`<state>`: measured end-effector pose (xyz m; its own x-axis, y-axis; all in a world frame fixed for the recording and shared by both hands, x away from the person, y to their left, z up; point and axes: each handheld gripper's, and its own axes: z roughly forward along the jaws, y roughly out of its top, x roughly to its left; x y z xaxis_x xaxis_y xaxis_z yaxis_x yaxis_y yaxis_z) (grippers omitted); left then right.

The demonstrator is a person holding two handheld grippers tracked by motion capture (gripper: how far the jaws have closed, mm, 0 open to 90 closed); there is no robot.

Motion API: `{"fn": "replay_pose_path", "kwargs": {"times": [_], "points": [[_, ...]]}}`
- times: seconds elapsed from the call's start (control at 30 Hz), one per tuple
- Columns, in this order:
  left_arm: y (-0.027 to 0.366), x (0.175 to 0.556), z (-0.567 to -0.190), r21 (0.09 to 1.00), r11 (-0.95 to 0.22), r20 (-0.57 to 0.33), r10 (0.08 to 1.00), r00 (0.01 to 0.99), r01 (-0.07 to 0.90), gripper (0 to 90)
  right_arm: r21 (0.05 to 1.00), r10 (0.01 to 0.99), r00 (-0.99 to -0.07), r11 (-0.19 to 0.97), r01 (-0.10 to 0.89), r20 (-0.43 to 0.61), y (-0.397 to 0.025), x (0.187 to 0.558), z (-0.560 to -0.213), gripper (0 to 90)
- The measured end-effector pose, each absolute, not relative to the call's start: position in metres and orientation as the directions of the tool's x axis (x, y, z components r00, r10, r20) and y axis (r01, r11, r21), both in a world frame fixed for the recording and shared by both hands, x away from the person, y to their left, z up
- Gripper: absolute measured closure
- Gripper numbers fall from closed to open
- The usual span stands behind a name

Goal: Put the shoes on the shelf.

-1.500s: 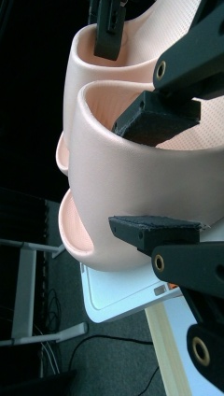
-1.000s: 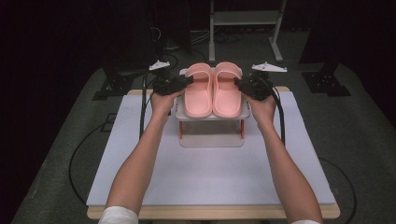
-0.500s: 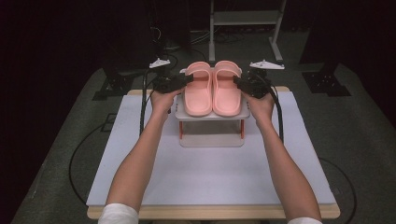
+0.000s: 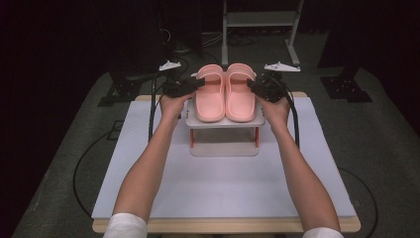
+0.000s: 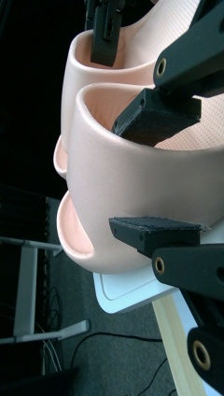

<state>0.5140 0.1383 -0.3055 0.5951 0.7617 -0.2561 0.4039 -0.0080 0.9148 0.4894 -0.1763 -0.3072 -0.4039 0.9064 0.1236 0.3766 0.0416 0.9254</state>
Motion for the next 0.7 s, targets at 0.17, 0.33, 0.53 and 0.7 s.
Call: {"fn": "replay_pose_path", "kwargs": {"times": [0.17,0.33,0.53,0.7], "points": [[0.138,0.515,-0.306,0.914,-0.01,-0.254,0.765,0.592,0.405,52.0,0.922,0.909,-0.401,0.053,0.385,0.115,-0.175,0.492,-0.306,59.8],[0.139,0.514,-0.306,0.914,-0.001,-0.264,0.76,0.594,0.406,49.6,0.922,0.906,-0.407,0.053,0.383,0.117,-0.175,0.493,-0.304,57.7],[0.138,0.509,-0.305,0.917,-0.013,-0.25,0.759,0.601,0.398,46.7,0.921,0.899,-0.417,0.043,0.387,0.133,-0.176,0.489,-0.304,53.7],[0.143,0.501,-0.306,0.917,-0.006,-0.253,0.766,0.591,0.4,45.1,0.922,0.898,-0.42,0.043,0.384,0.133,-0.176,0.484,-0.304,51.8]]}}
